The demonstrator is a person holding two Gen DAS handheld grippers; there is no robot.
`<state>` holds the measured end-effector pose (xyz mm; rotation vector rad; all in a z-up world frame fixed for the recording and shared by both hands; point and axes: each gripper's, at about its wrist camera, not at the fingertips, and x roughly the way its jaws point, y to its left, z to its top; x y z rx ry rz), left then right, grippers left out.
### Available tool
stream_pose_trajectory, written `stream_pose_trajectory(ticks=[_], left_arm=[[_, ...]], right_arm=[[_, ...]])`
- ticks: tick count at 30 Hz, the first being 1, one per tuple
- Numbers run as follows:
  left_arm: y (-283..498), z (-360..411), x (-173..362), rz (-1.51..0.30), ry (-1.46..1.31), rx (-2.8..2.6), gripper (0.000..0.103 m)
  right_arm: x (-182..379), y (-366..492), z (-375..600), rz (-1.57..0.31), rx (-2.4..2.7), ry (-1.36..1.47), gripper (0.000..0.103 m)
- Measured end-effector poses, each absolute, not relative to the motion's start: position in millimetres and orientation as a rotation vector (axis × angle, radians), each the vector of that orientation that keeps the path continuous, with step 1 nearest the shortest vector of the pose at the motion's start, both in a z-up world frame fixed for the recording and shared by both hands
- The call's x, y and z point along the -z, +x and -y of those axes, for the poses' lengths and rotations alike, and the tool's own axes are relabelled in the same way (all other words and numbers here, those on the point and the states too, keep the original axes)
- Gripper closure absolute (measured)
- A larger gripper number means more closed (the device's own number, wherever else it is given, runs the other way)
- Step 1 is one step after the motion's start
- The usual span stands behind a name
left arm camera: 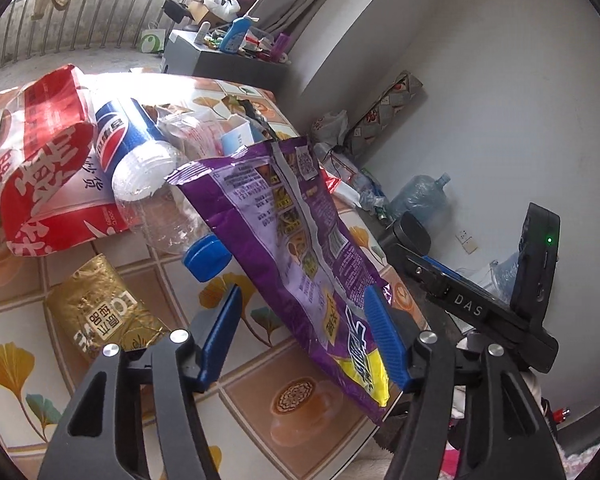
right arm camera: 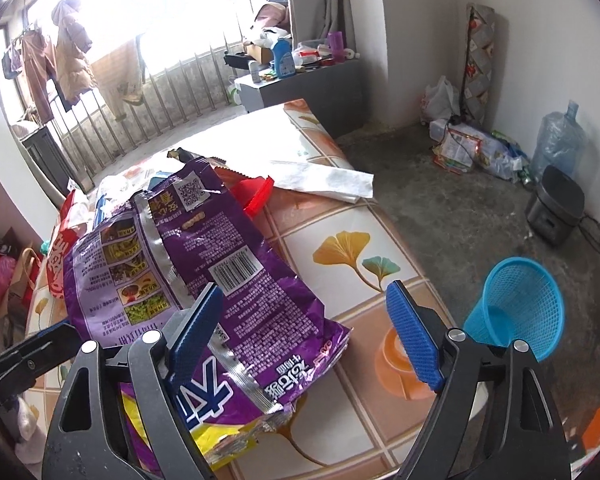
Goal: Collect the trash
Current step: 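Grasp the purple snack bag with the left gripper and lift it, then hold the purple bag in the left gripper while the right gripper grasps the gold packet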
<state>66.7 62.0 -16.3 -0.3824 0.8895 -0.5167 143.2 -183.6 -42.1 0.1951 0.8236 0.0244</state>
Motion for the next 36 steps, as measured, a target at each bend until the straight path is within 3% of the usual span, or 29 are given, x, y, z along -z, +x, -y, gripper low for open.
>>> stream_pose_trajectory(ticks=[5, 11, 14, 29, 36], left_arm=[[68, -56, 15, -0.884, -0.425, 0.601, 0.053], [61, -33, 5, -0.86, -0.348, 0.681, 0.054], [67, -22, 12, -0.897, -0.332, 0.648, 0.06], [79, -2, 21, -0.871, -0.214, 0.607, 0.101], [71, -9, 4, -0.813, -0.239, 0.684, 0.103]], right_arm=[[61, 158, 190, -0.881, -0.069, 0.29, 0.043], [73, 153, 191, -0.9, -0.105, 0.331, 0.05], [79, 150, 197, -0.904, -0.113, 0.359, 0.053], [71, 140, 209, -0.852, -0.144, 0.387, 0.055], [46, 132, 216, -0.769, -0.144, 0.373, 0.055]])
